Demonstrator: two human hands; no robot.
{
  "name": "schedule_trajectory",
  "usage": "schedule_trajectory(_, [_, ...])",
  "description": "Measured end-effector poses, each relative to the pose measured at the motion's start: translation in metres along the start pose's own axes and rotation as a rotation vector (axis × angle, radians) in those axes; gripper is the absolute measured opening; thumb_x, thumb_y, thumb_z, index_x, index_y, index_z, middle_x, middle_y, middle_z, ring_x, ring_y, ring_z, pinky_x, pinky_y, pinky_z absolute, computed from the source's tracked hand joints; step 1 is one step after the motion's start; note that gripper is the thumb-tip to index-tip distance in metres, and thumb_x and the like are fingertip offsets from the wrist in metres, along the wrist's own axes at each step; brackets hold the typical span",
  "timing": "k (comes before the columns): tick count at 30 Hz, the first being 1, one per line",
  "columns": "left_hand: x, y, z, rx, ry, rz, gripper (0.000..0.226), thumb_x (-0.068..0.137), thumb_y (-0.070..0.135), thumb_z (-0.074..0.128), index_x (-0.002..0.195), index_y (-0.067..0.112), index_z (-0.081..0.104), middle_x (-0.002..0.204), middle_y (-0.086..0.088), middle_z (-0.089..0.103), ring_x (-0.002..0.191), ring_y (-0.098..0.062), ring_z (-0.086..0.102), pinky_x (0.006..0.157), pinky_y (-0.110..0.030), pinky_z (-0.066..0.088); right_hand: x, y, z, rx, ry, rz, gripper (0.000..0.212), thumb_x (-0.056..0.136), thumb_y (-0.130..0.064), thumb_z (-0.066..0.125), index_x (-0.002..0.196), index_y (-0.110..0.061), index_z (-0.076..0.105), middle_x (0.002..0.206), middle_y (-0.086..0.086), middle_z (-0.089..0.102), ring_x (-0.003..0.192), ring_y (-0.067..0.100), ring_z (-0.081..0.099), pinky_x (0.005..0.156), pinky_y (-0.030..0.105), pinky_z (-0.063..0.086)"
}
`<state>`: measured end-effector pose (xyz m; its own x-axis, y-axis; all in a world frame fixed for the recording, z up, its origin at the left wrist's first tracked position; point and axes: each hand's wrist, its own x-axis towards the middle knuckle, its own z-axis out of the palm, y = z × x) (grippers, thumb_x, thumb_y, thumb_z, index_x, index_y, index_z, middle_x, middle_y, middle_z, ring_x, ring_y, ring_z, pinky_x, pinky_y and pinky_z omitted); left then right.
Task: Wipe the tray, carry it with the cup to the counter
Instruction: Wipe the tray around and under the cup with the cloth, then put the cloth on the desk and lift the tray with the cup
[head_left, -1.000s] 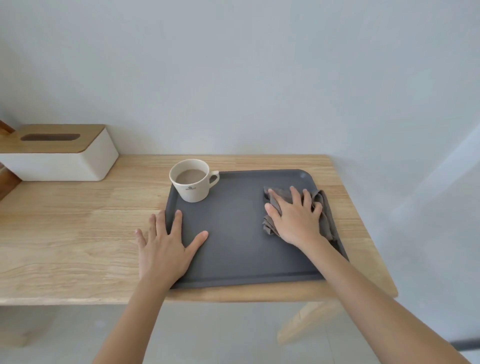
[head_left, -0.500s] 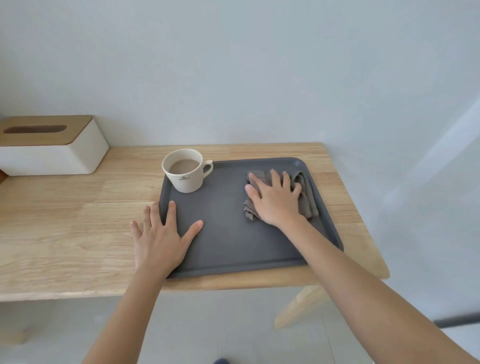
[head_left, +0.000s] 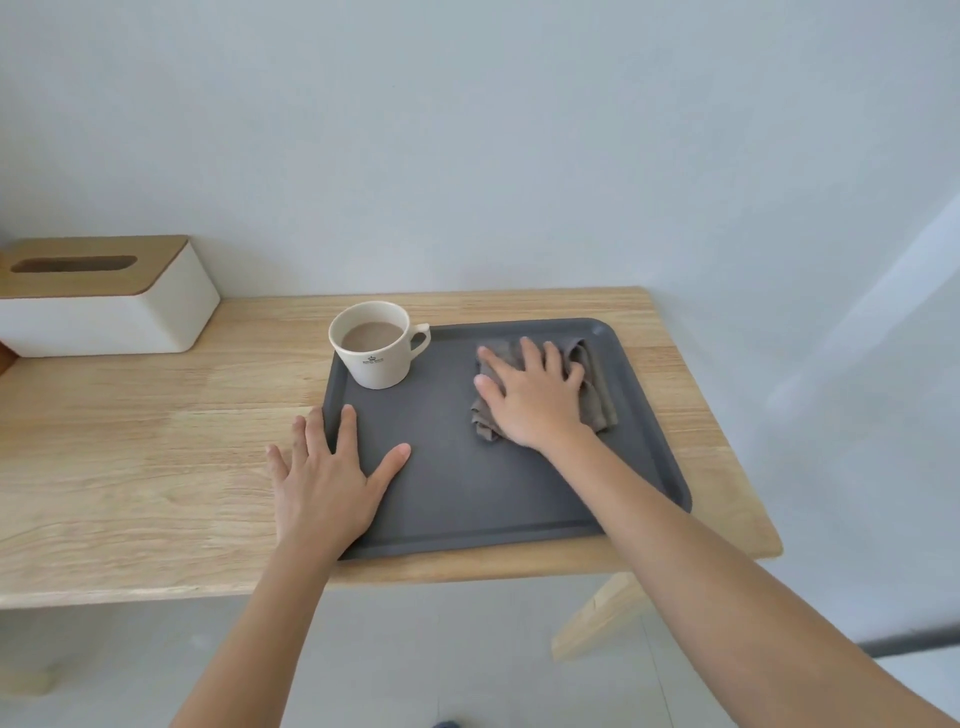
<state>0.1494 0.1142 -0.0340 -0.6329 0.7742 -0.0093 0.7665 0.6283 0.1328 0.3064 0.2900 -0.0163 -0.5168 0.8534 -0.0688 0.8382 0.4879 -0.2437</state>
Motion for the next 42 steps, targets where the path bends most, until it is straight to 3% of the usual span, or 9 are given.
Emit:
schedule_trajectory(6, [0.001,-0.001,0.002,0.000,0.024,-0.014,0.094,0.079,0.082,0.013,0.153,0.024,0.017,0.161,-0.012,0.014,0.149,-0.032,0.007,0.117,-0.058,0.010,-0.084,0.006,0.009,-0.018,-0.025,-0.340,0.049,0.092,-0.060,0.019,0.141,-0.055,0.022,0.160,-0.006,0.016,0.147,0.022,0.007,0.114,0.051,0.012])
schedule_trajectory(15, [-0.003,0.002,-0.003,-0.016,0.012,-0.044,0.087,0.082,0.080,0.018,0.151,0.026,0.022,0.159,-0.012,0.016,0.149,-0.032,0.003,0.114,-0.062,0.005,-0.113,0.089,-0.036,-0.002,0.045,-0.108,0.064,0.081,-0.076,0.008,0.140,-0.055,0.025,0.160,-0.007,0.017,0.148,0.025,0.002,0.113,0.054,-0.003])
schedule_trajectory(18, [-0.009,0.015,-0.007,-0.130,0.247,0.030,0.063,0.091,0.062,0.037,0.137,0.020,0.047,0.143,-0.013,0.042,0.136,-0.034,0.033,0.111,-0.061,0.018,-0.099,0.112,-0.041,-0.049,0.211,0.051,0.072,0.083,-0.075,0.017,0.145,-0.039,0.024,0.157,0.006,0.021,0.145,0.032,0.010,0.113,0.057,0.005])
schedule_trajectory(21, [-0.014,0.049,-0.012,-0.291,0.390,0.180,0.041,0.092,0.049,0.050,0.118,0.020,0.062,0.121,-0.006,0.057,0.114,-0.029,0.050,0.101,-0.048,0.030,-0.083,0.121,-0.041,0.004,0.077,0.157,0.073,0.081,-0.070,0.044,0.139,-0.026,0.035,0.151,0.011,0.027,0.144,0.032,0.013,0.113,0.053,0.013])
schedule_trajectory(26, [-0.009,0.111,-0.018,-0.499,0.057,0.237,0.050,0.091,0.053,0.049,0.135,0.027,0.049,0.139,0.001,0.044,0.132,-0.022,0.033,0.107,-0.042,0.021,-0.077,0.103,-0.059,0.267,0.154,0.015,0.030,0.090,-0.034,0.059,0.112,-0.015,0.055,0.105,0.004,0.060,0.104,0.022,0.053,0.087,0.034,0.042])
schedule_trajectory(29, [-0.003,0.120,-0.027,-0.807,-0.261,0.279,0.080,0.081,0.055,0.065,0.148,0.027,0.029,0.152,0.006,0.032,0.142,-0.016,0.025,0.113,-0.041,0.023,-0.084,0.077,-0.087,0.462,0.140,-0.165,0.017,0.092,-0.031,0.057,0.102,-0.018,0.053,0.073,-0.009,0.050,0.064,0.009,0.045,0.058,0.021,0.032])
schedule_trajectory(33, [-0.003,0.096,-0.039,-1.441,-0.537,0.246,0.083,0.065,0.029,0.086,0.137,0.016,0.046,0.136,-0.005,0.058,0.120,-0.017,0.059,0.099,-0.032,0.050,-0.080,0.041,-0.110,0.662,0.168,-0.290,0.012,0.091,-0.035,0.057,0.091,-0.024,0.052,0.082,0.014,0.060,0.070,0.021,0.053,0.068,0.037,0.044])
schedule_trajectory(37, [-0.012,0.060,-0.049,-1.730,-0.423,0.214,0.033,0.084,0.011,0.070,0.117,0.008,0.065,0.119,-0.010,0.070,0.111,-0.022,0.066,0.090,-0.031,0.053,-0.064,-0.002,-0.107,0.742,0.228,-0.305,0.020,0.093,-0.036,0.054,0.091,-0.017,0.049,0.069,0.005,0.051,0.062,0.006,0.048,0.067,0.028,0.039])
schedule_trajectory(42, [-0.012,-0.013,-0.077,-1.643,-0.113,0.064,0.024,0.091,0.023,0.064,0.112,0.014,0.066,0.110,-0.004,0.073,0.105,-0.017,0.068,0.086,-0.031,0.055,-0.041,-0.082,-0.075,0.740,0.190,-0.318,0.028,0.095,-0.036,0.048,0.100,-0.008,0.049,0.083,0.004,0.057,0.076,0.018,0.051,0.061,0.029,0.036])
